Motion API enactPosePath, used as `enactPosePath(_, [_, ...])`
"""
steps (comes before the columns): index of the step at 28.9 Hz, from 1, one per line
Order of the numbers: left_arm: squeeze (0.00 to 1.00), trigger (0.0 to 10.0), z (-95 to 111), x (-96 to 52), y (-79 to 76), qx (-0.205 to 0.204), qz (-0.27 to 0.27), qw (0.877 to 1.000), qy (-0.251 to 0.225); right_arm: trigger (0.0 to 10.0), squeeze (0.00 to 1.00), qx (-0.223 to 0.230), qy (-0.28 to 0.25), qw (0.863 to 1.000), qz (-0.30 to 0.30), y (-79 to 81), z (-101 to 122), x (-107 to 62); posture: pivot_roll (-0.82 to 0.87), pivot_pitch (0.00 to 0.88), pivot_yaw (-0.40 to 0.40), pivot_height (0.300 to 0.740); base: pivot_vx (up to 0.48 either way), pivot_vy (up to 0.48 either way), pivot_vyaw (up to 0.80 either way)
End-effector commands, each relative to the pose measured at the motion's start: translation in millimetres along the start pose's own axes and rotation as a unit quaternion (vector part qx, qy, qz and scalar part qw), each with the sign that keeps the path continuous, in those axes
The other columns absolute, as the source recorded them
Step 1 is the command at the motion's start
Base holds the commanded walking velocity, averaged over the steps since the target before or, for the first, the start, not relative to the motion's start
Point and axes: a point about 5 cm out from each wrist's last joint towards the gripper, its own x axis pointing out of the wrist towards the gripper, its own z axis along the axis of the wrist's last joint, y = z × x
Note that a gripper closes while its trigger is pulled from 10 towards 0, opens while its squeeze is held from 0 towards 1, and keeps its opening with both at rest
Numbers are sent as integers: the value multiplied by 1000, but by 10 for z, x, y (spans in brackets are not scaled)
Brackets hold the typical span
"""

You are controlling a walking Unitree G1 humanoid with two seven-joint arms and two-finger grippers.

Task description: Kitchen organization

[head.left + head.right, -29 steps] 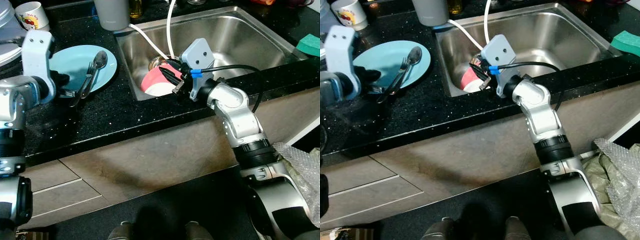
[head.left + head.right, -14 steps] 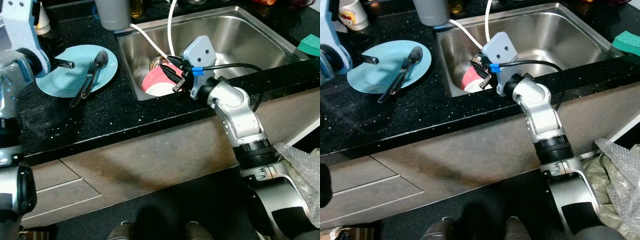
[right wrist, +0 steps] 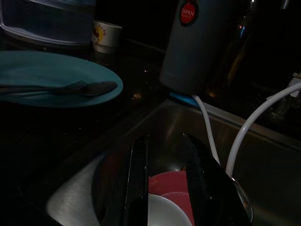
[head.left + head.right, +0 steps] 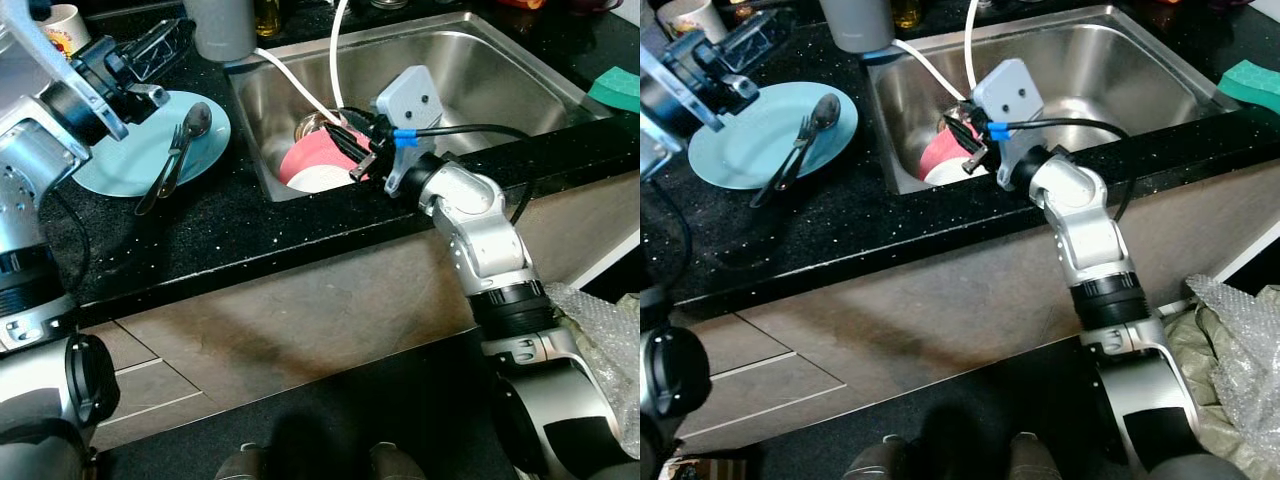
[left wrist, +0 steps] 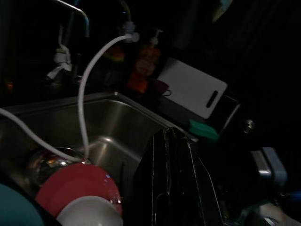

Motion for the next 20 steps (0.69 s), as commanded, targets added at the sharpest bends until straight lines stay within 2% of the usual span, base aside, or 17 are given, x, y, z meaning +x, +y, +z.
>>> enactPosePath(1, [0,0,-30,-27,-40,-4,-18,1000,12,10000,0,3,-7,1000,7,46,20,13,52,191,55,740,0,0,0])
enactPosePath(3, [0,0,-70,-43,-56,-11,-25,999,22,10000,0,5,-10,1000,7,50,31,20,52,190,55,740,0,0,0])
enactPosePath(4, [0,0,-169,-57,26,20,21,997,73,10000,0,6,-13,1000,9,59,40,25,50,191,55,740,0,0,0])
enactPosePath(5, [0,0,-169,-57,26,20,21,997,73,10000,0,6,-13,1000,9,59,40,25,50,191,55,740,0,0,0])
enactPosePath(6, [0,0,-213,-66,71,39,45,993,97,10000,0,6,-14,1000,10,62,42,26,51,190,55,740,0,0,0])
enactPosePath(7, [0,0,-376,-153,301,168,150,952,208,10000,0,6,-14,1000,12,69,44,26,52,190,53,740,0,0,0])
enactPosePath(8, [0,0,-376,-153,301,168,150,952,208,10000,0,6,-14,1000,12,69,44,26,52,190,53,740,0,0,0])
enactPosePath(9, [0,549,-413,-202,377,203,184,931,239,10000,0,6,-14,1000,13,71,44,25,52,190,53,740,0,0,0])
enactPosePath(10, [0,549,-413,-202,377,203,184,931,239,10000,0,6,-14,1000,13,71,44,25,52,190,53,740,0,0,0])
enactPosePath(11, [0,10000,-409,-247,454,224,225,915,251,10000,0,6,-13,1000,14,73,43,23,53,189,52,740,0,0,0])
enactPosePath(12, [937,10000,-370,-271,499,196,258,916,237,10000,0,6,-13,1000,15,77,40,21,52,189,53,740,0,0,0])
enactPosePath(13, [937,10000,-370,-271,499,196,258,916,237,10000,0,6,-13,1000,15,77,40,21,52,189,53,740,0,0,0])
enactPosePath(14, [1000,10000,-336,-287,526,184,281,914,227,10000,0,6,-12,1000,16,80,39,21,51,189,53,740,0,0,0])
enactPosePath(20, [1000,10000,-315,-266,530,173,297,913,220,10000,0,5,-11,1000,19,85,38,21,50,189,51,740,0,0,0])
